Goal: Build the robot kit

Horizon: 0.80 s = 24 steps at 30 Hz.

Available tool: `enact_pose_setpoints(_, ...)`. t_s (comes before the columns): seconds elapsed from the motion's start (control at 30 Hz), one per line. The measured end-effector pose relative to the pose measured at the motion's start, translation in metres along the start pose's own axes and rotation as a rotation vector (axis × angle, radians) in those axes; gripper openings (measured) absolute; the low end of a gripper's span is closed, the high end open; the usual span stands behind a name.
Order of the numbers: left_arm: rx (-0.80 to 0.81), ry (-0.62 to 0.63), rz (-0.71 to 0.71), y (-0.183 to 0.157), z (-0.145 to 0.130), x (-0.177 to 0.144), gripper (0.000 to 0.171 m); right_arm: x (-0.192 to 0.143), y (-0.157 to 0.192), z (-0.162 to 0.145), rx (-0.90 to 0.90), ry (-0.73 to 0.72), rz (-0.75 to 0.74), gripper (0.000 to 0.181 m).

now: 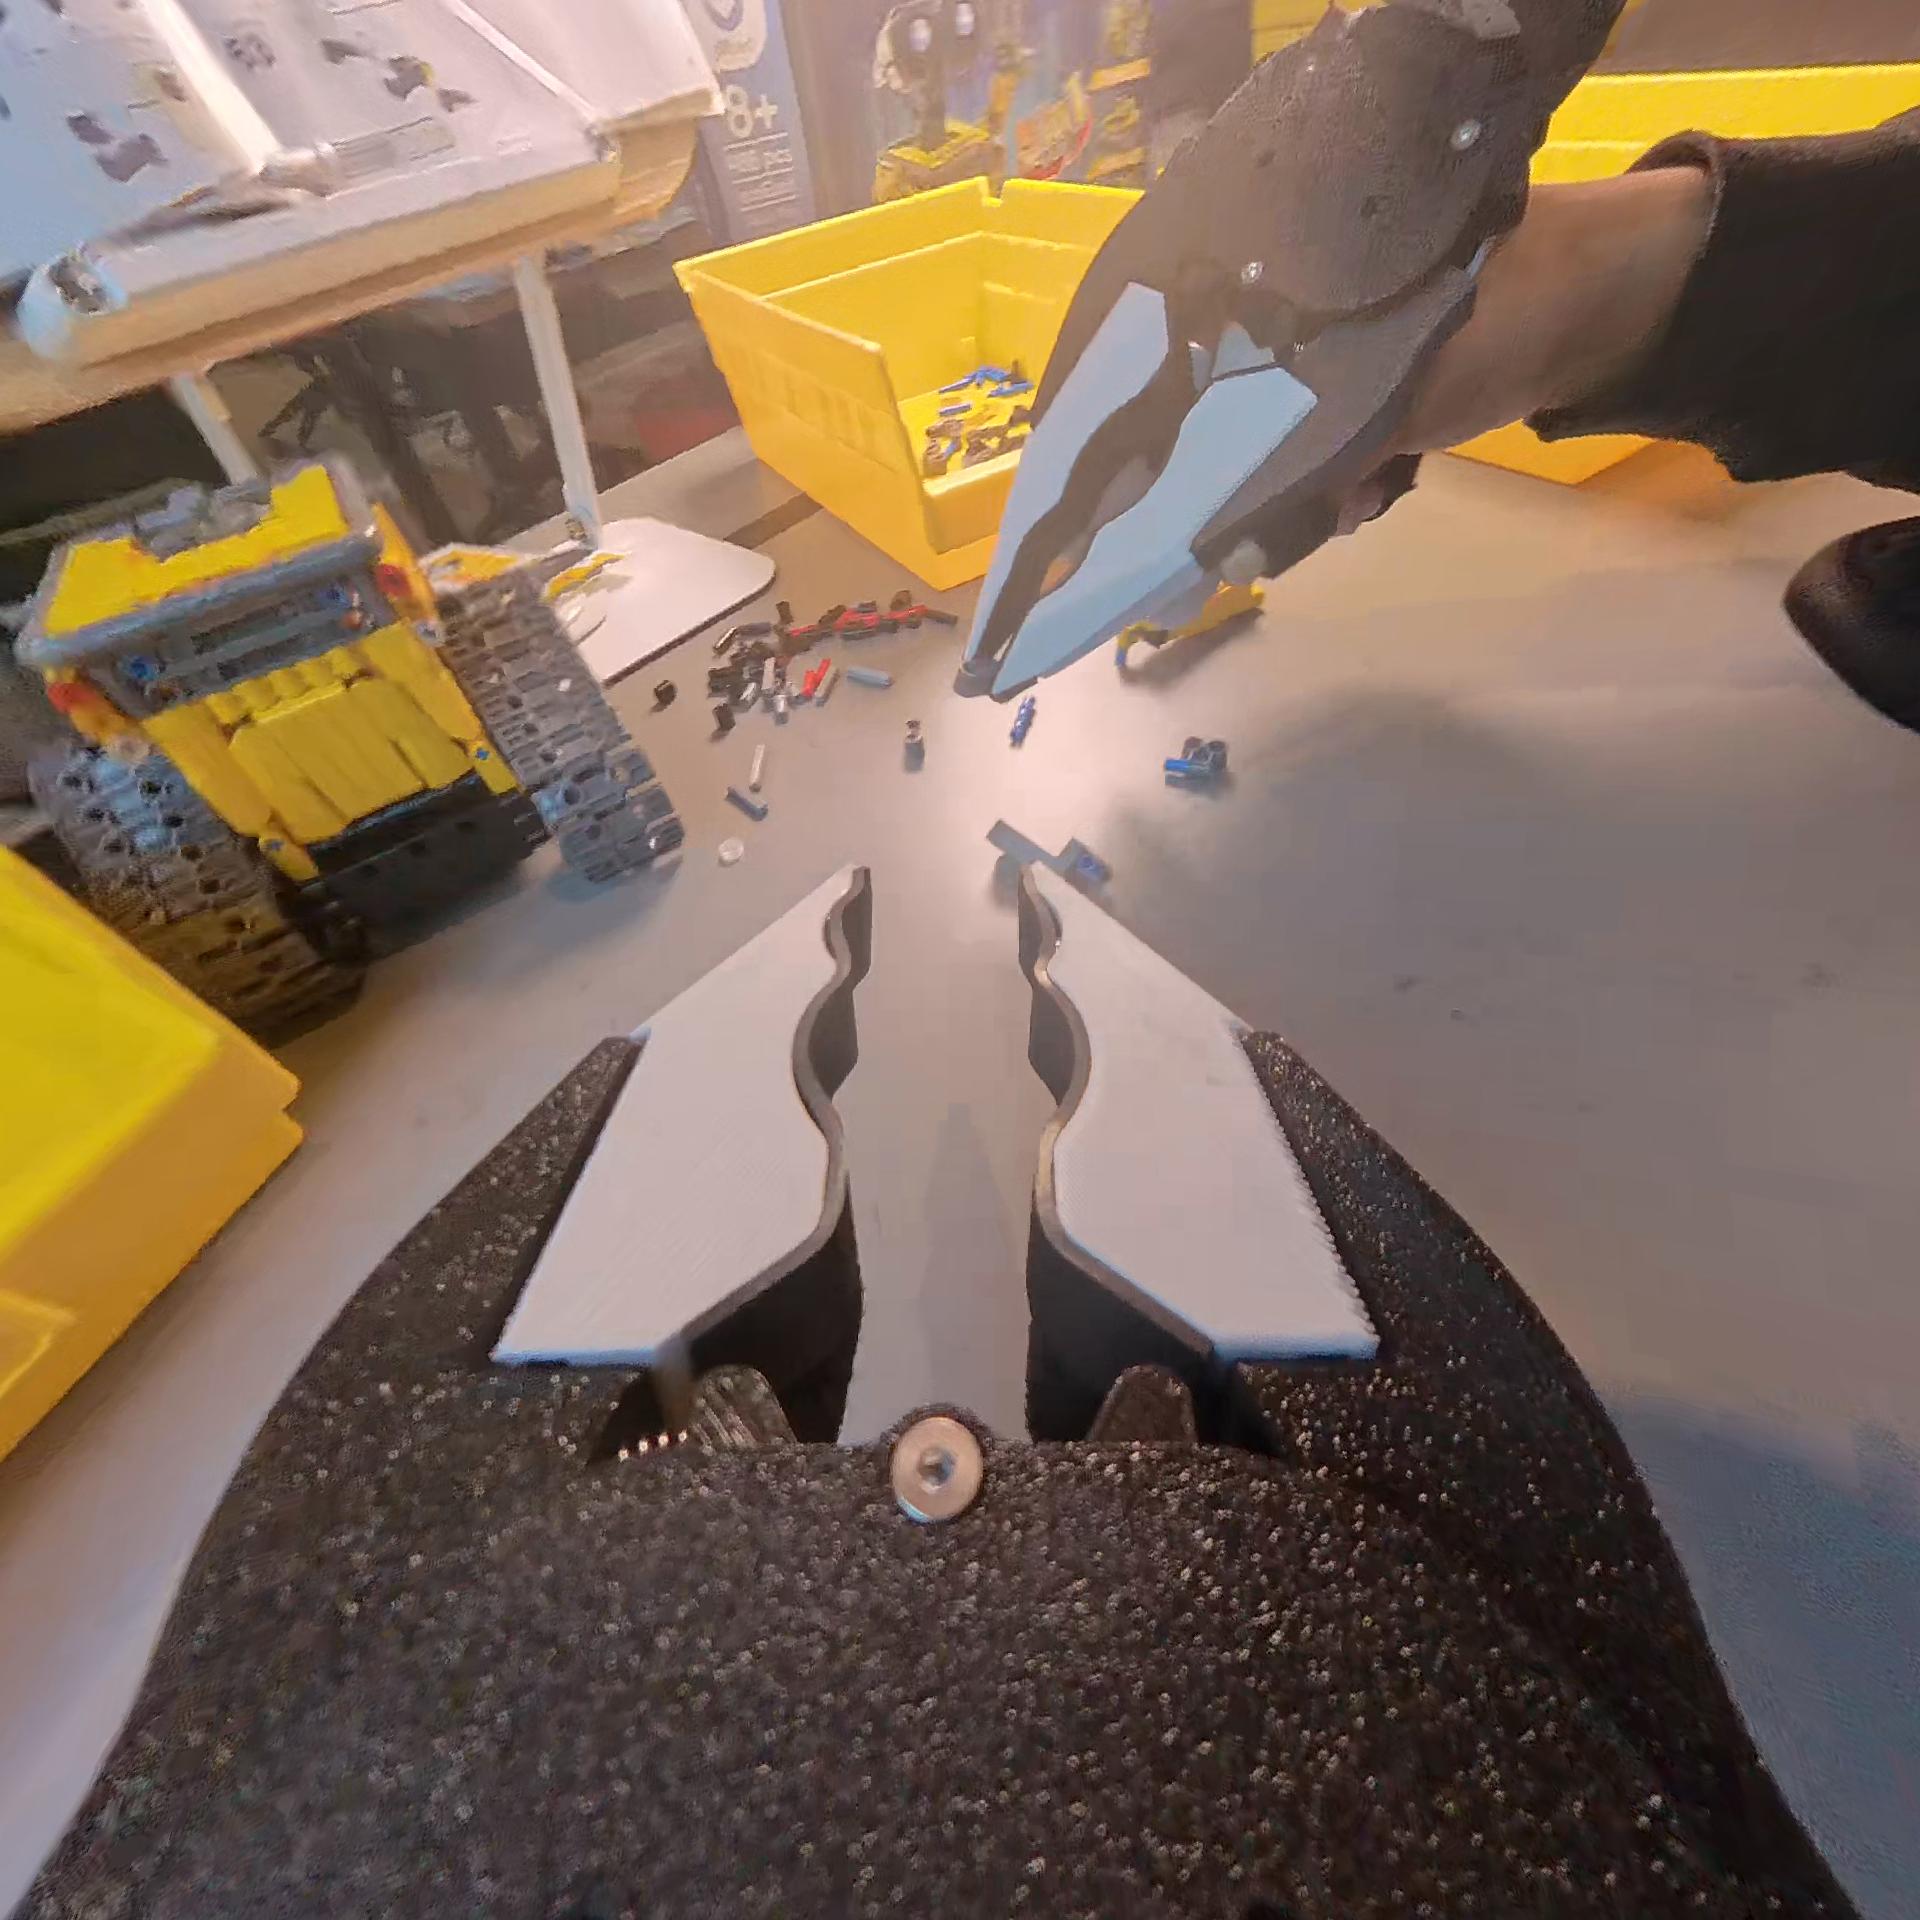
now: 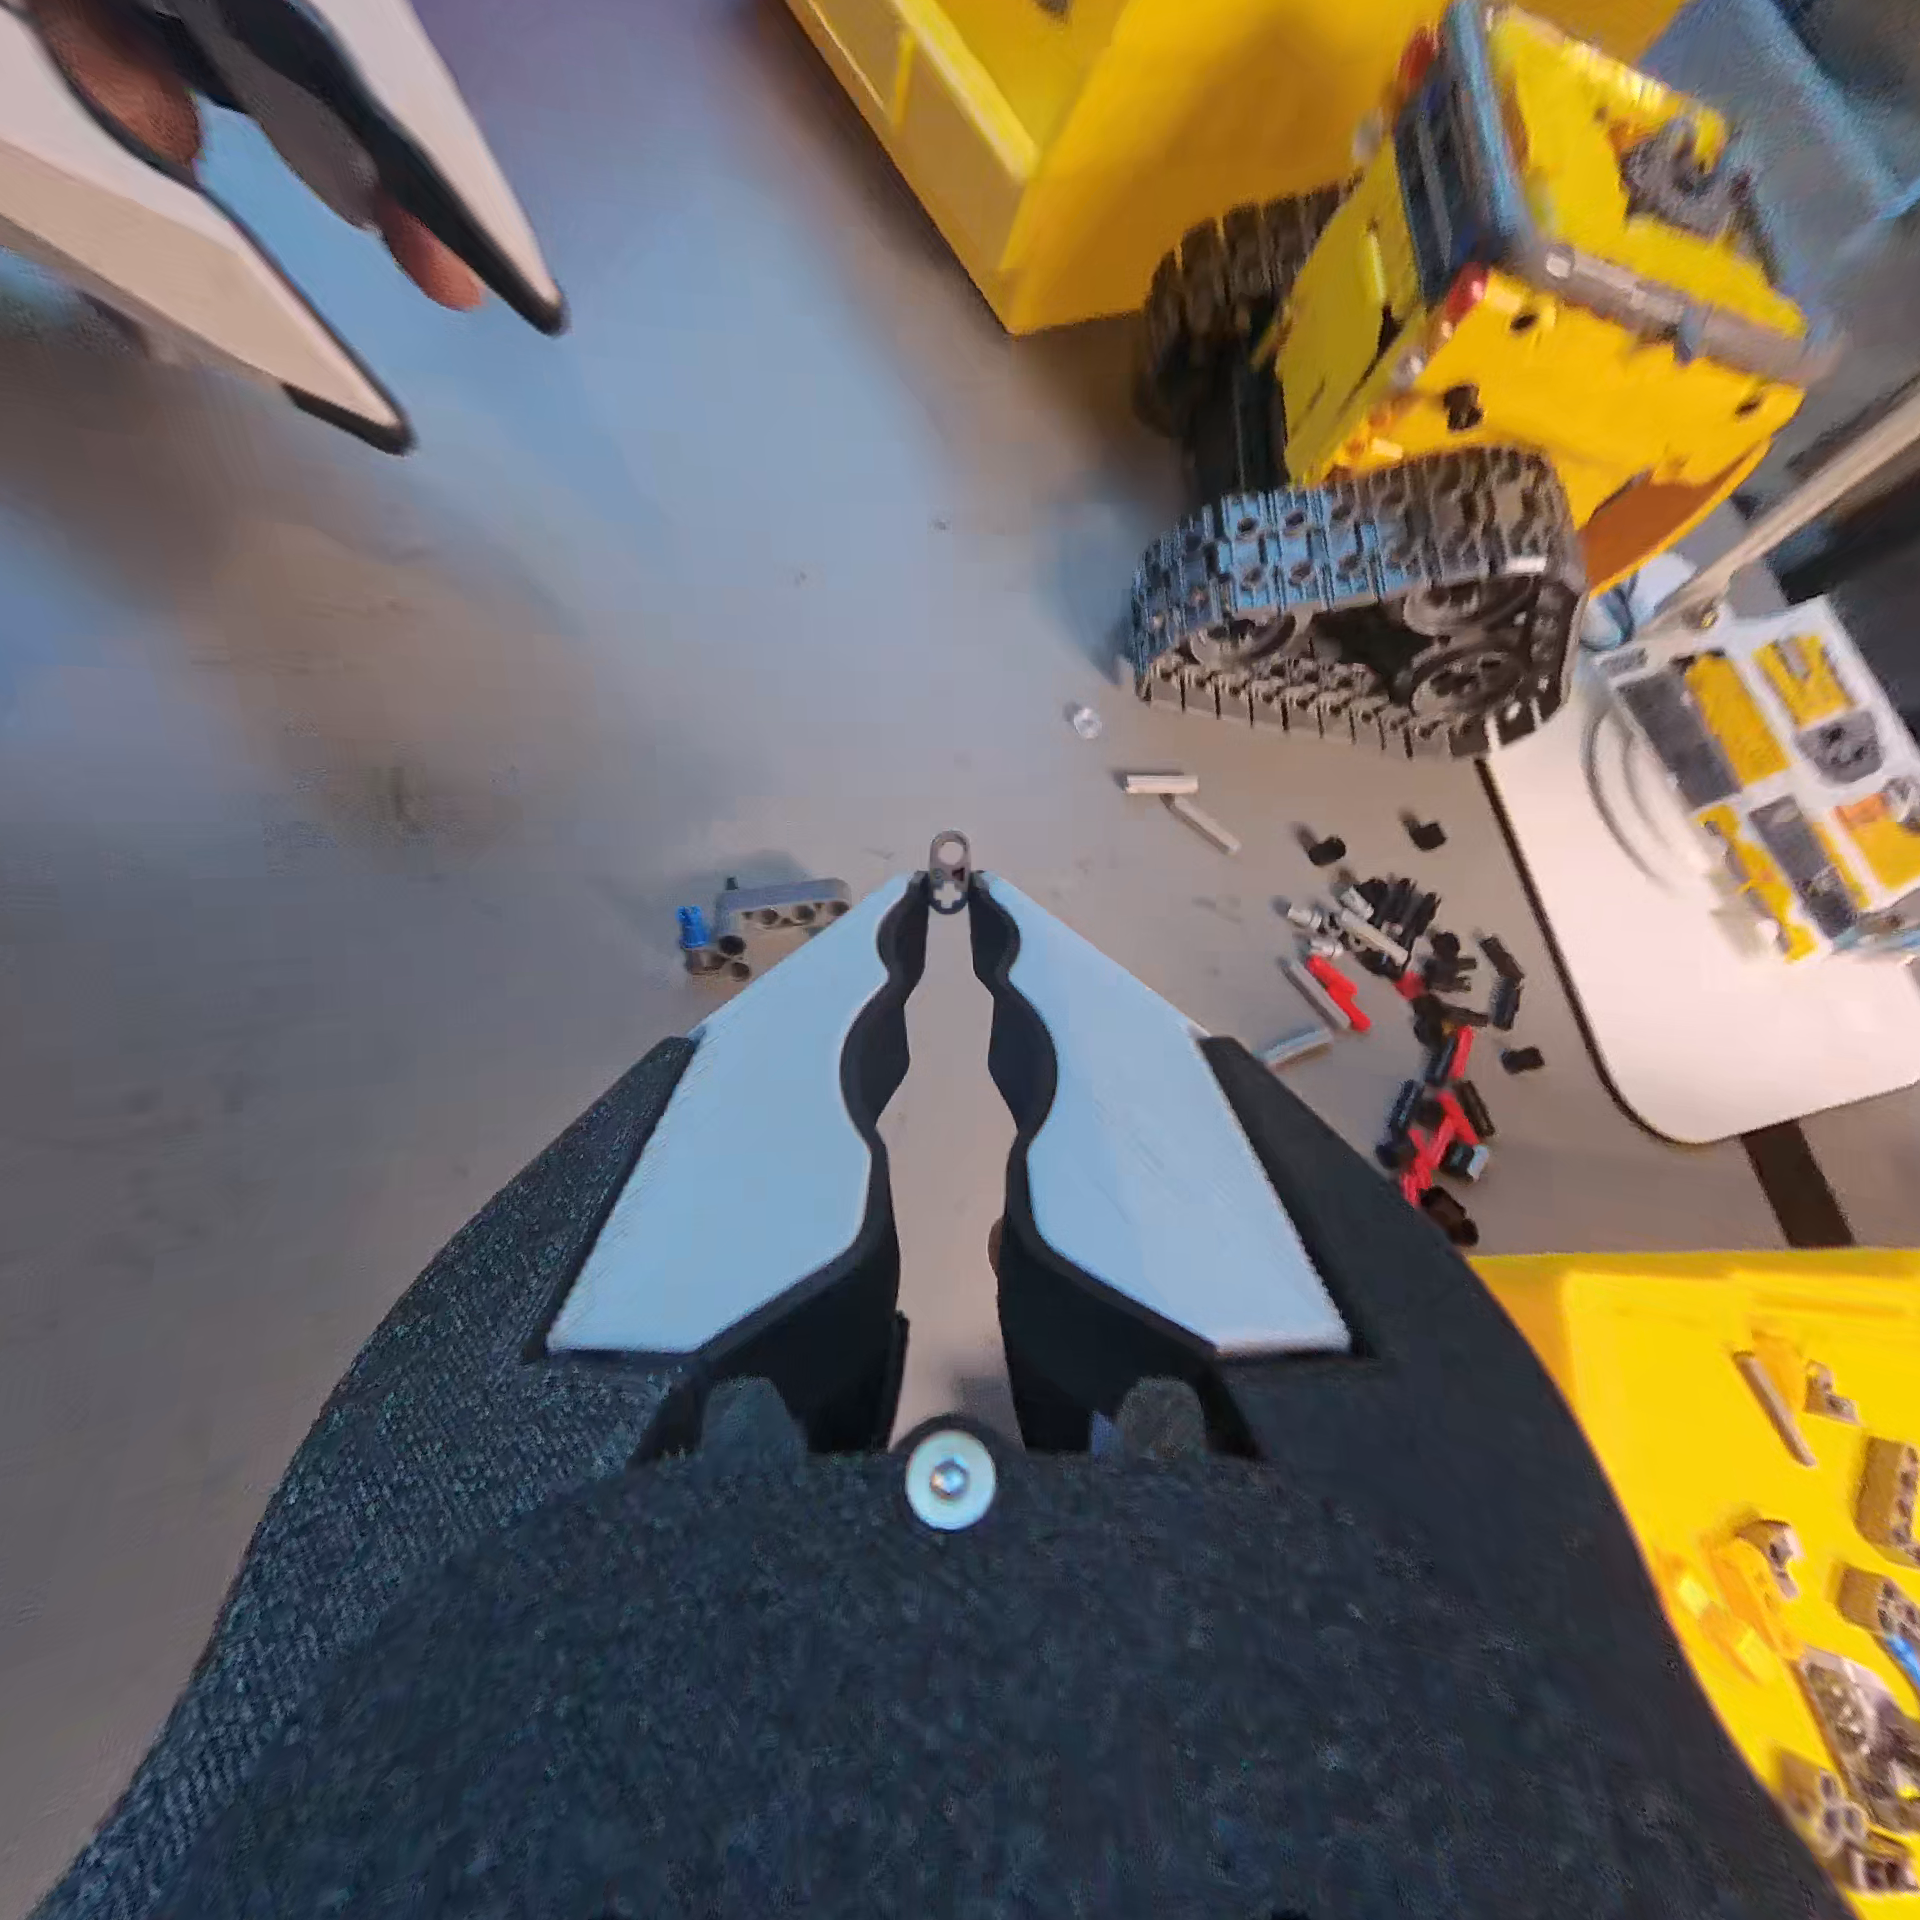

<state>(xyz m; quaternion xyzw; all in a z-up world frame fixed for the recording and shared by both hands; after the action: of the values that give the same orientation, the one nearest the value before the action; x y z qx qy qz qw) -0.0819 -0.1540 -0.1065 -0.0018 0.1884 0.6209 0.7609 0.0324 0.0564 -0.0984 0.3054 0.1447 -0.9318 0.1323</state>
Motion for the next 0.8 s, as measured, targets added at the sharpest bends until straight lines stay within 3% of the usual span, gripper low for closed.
enact_pose_setpoints(0.1,0.127,-0.004,-0.018,-0.012,0.019,0.011,0.016,-0.01,0.022,0.001,-0.076,-0.093,-0.023,0.007)
enact_pose_setpoints(0.2,0.132,0.093,-0.022,-0.02,0.031,0.029,0.0,-0.009,0.036,-0.003,-0.097,-0.063,-0.099,0.008)
enact_pose_setpoints(0.33,0.014,0.296,-0.027,-0.02,0.029,0.057,0.0,-0.007,0.045,-0.002,-0.088,0.034,-0.26,0.008)
enact_pose_setpoints(0.5,0.014,0.374,0.013,-0.024,0.024,0.072,0.0,-0.015,0.054,0.012,0.02,-0.016,-0.316,0.008)
enact_pose_setpoints(0.8,0.109,0.475,0.104,-0.026,0.021,0.086,0.0,-0.025,0.059,0.025,0.01,-0.037,-0.363,0.008)
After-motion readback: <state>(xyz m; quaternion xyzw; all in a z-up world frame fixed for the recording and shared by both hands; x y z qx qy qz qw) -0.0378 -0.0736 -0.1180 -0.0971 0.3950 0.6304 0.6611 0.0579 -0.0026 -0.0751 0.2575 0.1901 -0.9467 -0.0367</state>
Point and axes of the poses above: each gripper's, where its closed fingertips meet, x out along the fingers, z out of its top, y = z × x across the jaws, the point moved 10 cm from there along -x, back along the fingers, and after that the axes turned 6 degrees about x, right-handed, at the moved point
